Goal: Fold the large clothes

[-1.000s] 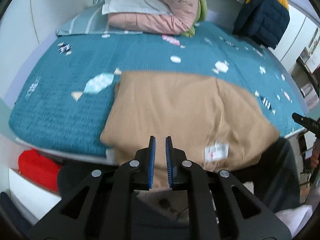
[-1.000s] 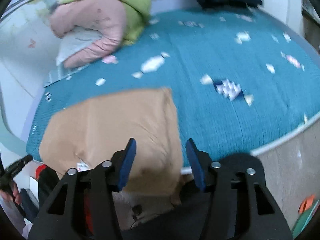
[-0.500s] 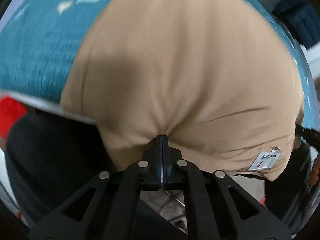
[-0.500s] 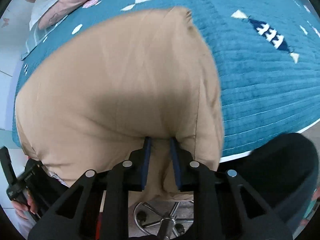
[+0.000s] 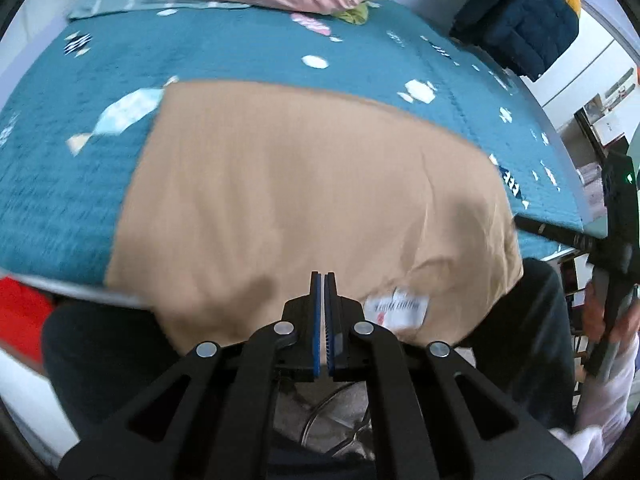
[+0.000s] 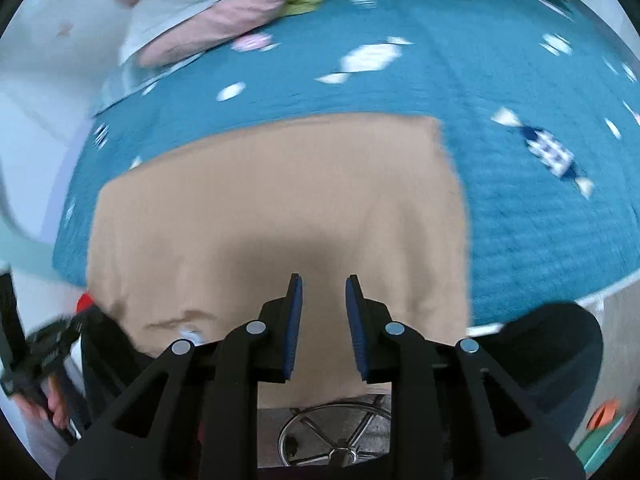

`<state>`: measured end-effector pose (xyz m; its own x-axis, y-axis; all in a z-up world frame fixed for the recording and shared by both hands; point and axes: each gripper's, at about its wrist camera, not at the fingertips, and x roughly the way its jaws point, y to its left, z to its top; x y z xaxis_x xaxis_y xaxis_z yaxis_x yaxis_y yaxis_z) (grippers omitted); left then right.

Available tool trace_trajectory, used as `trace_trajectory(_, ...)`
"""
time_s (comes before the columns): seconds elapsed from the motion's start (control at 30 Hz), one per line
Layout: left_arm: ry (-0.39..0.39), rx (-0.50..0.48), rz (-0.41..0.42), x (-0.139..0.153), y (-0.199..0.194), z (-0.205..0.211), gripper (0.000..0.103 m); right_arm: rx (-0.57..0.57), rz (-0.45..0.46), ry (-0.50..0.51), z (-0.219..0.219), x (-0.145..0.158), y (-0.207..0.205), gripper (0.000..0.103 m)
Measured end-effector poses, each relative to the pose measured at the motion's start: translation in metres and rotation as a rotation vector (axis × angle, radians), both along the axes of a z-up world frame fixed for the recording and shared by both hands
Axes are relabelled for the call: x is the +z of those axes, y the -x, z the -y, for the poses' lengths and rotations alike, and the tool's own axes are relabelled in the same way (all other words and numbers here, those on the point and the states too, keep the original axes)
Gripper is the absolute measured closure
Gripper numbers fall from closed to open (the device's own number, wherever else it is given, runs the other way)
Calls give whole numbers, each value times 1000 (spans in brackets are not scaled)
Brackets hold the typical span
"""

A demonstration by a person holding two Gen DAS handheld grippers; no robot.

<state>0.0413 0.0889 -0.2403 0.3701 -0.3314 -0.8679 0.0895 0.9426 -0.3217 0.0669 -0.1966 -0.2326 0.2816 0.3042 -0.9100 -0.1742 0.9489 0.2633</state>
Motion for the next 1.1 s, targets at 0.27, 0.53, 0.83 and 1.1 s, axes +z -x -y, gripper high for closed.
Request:
trace_trajectory(0.27,-11,32,-150,-78,-31,16,100,11,-131,82,-21,-68,-5,84)
trace_trajectory(0.53,-128,137,-84,-38,-3,-29,100,-181,-113,239,49,-46,6,82)
trace_trajectory(0.83,-170,183,-166,-66,-17,-49,100,-228,-176,166,67,-74,-8,84)
trace_trajectory(1.1,-109,80,5,2,-20,-32,100,-193,10,-21,63,-4,-31,80)
